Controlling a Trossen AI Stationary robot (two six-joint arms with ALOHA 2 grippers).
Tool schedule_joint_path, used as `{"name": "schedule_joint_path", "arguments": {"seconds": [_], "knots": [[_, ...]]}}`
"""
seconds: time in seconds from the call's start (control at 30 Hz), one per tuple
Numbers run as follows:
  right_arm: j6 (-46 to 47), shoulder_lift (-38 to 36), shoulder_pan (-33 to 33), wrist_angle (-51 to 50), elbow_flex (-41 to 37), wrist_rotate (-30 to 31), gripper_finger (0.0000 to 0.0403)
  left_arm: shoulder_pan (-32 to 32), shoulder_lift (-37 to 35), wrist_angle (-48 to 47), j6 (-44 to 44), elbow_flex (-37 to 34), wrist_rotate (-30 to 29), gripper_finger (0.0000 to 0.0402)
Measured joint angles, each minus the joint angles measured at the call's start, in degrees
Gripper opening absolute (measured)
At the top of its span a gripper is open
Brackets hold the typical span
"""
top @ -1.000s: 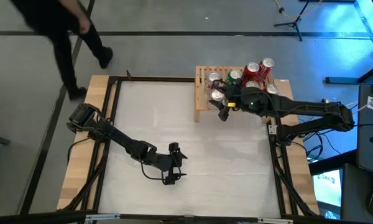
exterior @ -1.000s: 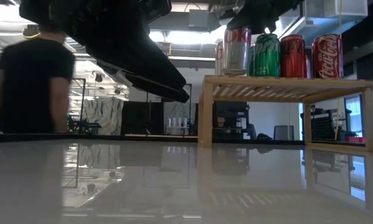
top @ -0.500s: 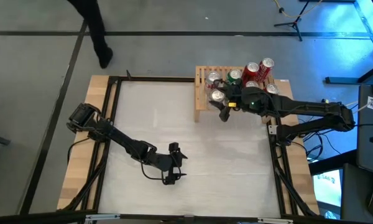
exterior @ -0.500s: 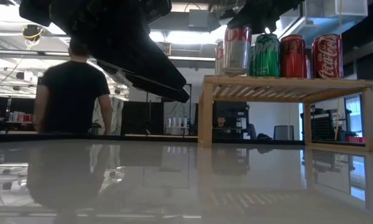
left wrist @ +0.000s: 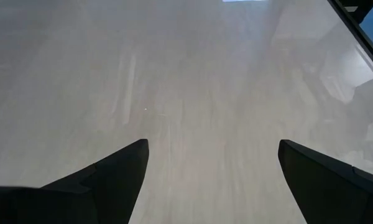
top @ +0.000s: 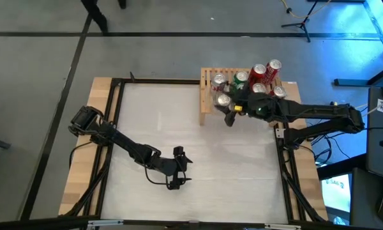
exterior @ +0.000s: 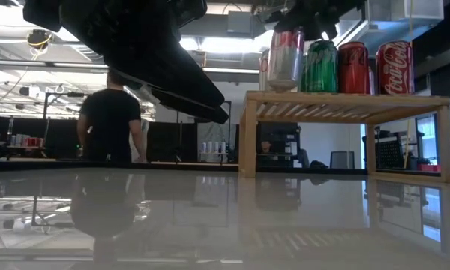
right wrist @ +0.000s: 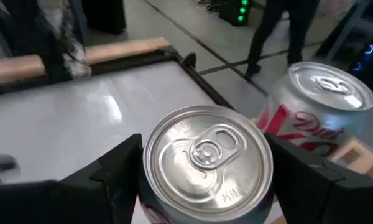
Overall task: Place canned beverage on shelf
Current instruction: Put the silver soda can on the shelf aligned with the other silver soda can
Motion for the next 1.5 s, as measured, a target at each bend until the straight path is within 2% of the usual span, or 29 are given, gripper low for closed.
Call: {"name": "schedule_joint_path", "arguments": {"seconds": [0.23, 0.87, 1.1, 1.5], "knots": [[1.9, 0.4, 1.5, -1.9, -0.1, 5.7, 0.0280, 0.0, 0.0, 0.1, 0.0, 0.0, 0.0, 0.0347], [-1.5, 1.7, 1.5, 1.0, -0.1, 8.6, 0.0280, 0.0, 0.0, 0.1, 0.0, 0.0, 0.2, 0.0347], [-2.5, 1.7, 1.5, 1.0, -0.1, 9.4, 0.0315, 0.0, 0.0, 0.1, 0.0, 0.0, 0.2, 0.0347], [-4.0, 2.1, 1.5, 3.8, 0.0, 9.9, 0.0322, 0.0, 0.0, 0.1, -0.1, 0.0, 1.3, 0.0347]]}}
